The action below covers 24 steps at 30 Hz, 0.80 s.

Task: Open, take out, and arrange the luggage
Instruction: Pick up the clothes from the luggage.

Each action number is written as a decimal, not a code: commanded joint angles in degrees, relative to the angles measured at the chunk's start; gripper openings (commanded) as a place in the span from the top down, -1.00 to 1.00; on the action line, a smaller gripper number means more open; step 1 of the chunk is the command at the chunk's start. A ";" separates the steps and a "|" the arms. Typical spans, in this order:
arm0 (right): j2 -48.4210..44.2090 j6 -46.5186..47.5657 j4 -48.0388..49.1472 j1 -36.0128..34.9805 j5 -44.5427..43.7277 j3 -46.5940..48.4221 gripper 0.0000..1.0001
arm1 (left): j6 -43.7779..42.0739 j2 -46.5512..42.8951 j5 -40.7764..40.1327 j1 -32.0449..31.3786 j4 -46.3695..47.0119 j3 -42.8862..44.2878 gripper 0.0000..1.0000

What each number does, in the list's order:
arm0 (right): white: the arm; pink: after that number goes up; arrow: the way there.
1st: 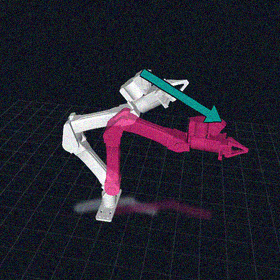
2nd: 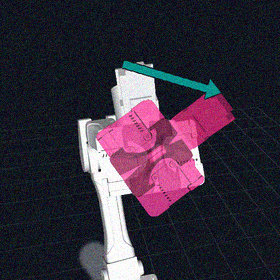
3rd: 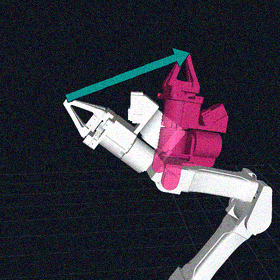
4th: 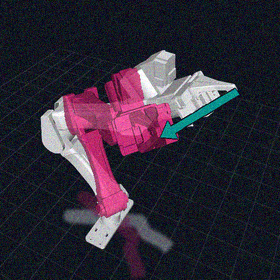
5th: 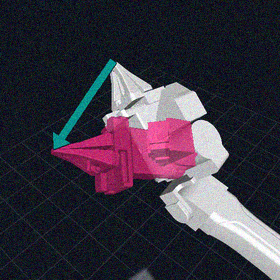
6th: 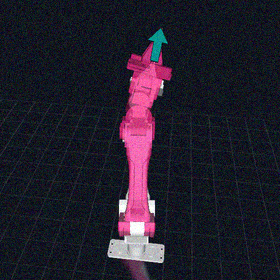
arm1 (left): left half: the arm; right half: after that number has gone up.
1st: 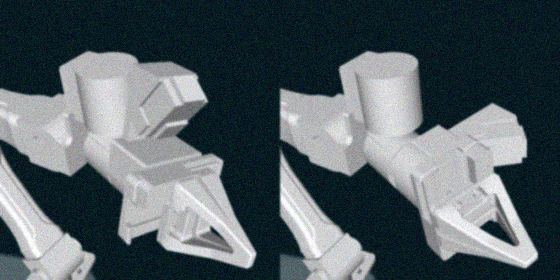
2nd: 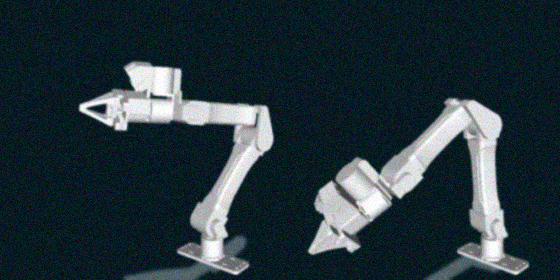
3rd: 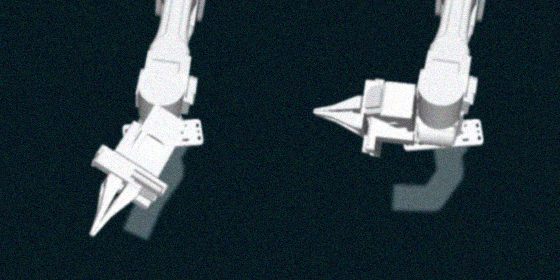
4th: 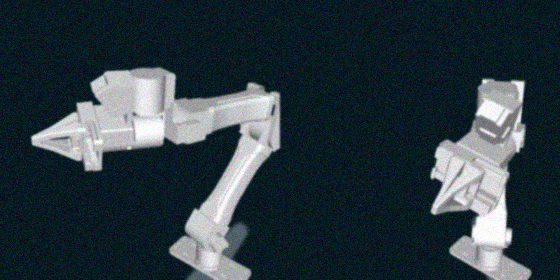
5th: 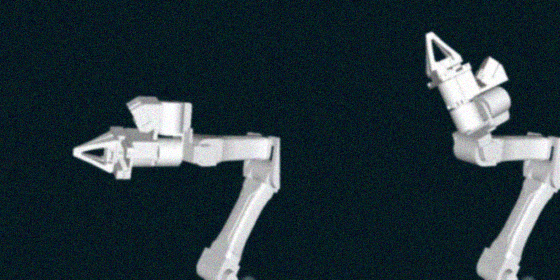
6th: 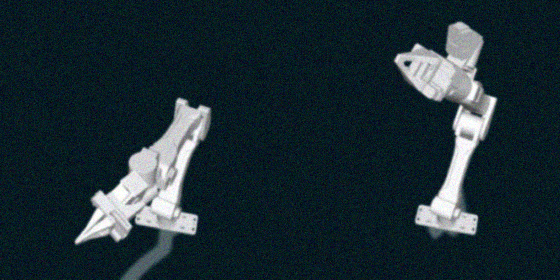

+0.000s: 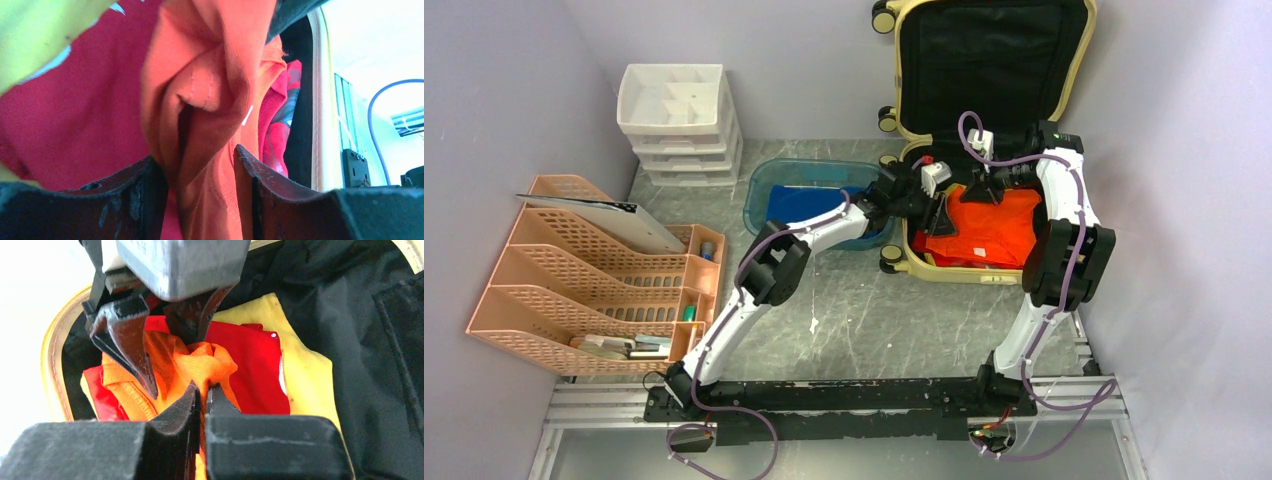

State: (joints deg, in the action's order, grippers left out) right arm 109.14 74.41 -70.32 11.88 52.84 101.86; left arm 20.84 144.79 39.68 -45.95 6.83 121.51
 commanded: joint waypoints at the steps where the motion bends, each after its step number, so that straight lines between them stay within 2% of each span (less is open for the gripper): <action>1: -1.92 1.40 0.93 0.16 3.32 0.06 1.00 | 0.37 0.75 1.65 -0.89 1.70 0.37 -0.03; 3: -1.92 1.38 1.13 0.16 3.30 -0.01 1.00 | 0.49 0.76 1.39 -0.97 1.89 0.38 0.10; 4: -1.82 1.33 1.22 0.16 3.24 -0.03 1.00 | 0.66 0.80 1.30 -0.96 1.94 0.43 0.23; 7: -1.75 1.01 1.45 0.16 3.11 -0.10 1.00 | 1.23 1.01 0.98 -0.98 2.03 1.17 0.73; 8: -1.74 0.69 1.69 0.16 3.00 -0.08 0.94 | 1.43 0.94 0.82 -0.98 2.04 1.44 0.88; 9: -1.81 0.32 2.13 0.16 2.83 -0.21 0.73 | 1.66 0.82 0.57 -0.98 1.86 1.77 0.90; 10: -1.89 -0.48 2.77 0.16 2.68 -0.32 0.40 | 2.01 0.70 0.24 -0.96 1.43 2.23 0.90; 13: -2.58 -5.35 6.75 0.41 1.82 -0.75 -0.92 | 3.38 -0.34 -2.87 -0.93 -1.98 3.85 0.90; 14: -2.90 -8.51 9.05 0.54 1.17 -0.93 -0.99 | 3.98 -0.83 -4.34 -0.92 -3.26 4.40 0.90; 18: -4.03 -24.48 16.92 1.01 -2.81 -0.04 -1.00 | 7.16 -2.93 -10.36 -0.89 -8.36 5.62 0.90; 24: -7.23 -34.57 20.20 1.57 -5.93 -0.41 -1.00 | 11.35 -4.51 -14.47 -0.80 -13.04 7.54 0.90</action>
State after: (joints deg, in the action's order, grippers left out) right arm 107.50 50.46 -56.45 12.95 49.39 101.01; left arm 28.42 145.97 29.91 -46.87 -2.59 125.14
